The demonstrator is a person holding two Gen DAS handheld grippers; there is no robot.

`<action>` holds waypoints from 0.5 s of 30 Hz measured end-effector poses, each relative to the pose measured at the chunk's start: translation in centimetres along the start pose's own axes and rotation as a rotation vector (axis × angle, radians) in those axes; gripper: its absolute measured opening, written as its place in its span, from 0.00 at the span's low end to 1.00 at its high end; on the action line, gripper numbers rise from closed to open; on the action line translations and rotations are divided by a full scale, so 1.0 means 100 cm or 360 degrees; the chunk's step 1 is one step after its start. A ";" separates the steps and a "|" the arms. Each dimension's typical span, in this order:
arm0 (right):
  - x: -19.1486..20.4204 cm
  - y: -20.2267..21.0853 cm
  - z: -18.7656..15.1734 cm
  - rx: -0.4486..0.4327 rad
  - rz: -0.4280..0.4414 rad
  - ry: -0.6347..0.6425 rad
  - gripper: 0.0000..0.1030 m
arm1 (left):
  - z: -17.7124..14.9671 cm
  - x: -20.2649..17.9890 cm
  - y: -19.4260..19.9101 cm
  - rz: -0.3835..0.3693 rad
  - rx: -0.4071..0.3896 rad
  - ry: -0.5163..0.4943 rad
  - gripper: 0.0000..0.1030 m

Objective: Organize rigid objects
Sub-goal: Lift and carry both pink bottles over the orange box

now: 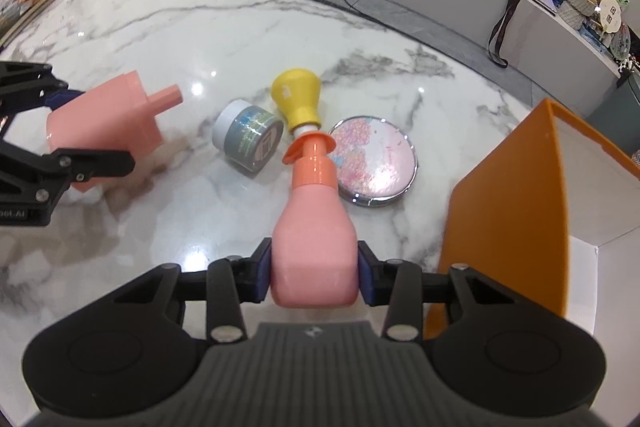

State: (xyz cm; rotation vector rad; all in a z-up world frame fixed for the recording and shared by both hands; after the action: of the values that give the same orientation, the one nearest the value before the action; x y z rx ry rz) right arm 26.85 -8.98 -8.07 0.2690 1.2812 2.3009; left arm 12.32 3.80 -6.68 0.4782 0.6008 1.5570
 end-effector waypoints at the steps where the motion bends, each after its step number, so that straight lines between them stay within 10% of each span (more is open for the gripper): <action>1: -0.001 0.002 0.001 -0.0008 0.0001 -0.0004 0.40 | 0.001 -0.001 0.002 0.0003 -0.0001 -0.0005 0.61; 15: -0.012 0.046 0.016 -0.0196 0.0043 -0.0082 0.40 | 0.036 -0.028 0.026 0.0047 -0.0054 -0.0113 0.61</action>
State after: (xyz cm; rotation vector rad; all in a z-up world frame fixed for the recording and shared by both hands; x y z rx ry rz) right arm 27.00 -10.44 -3.29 0.3029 1.1126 2.3686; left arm 12.74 1.27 -2.12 0.5163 0.5143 1.5694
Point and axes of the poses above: each gripper's, at about its wrist camera, not at the fingertips, and y roughly against the way its jaws point, x to its left, z to its top, the point moved 5 cm from there along -y, roughly the way its jaws point, and after that the axes turned 5 degrees about -x, right-handed, at the moved point
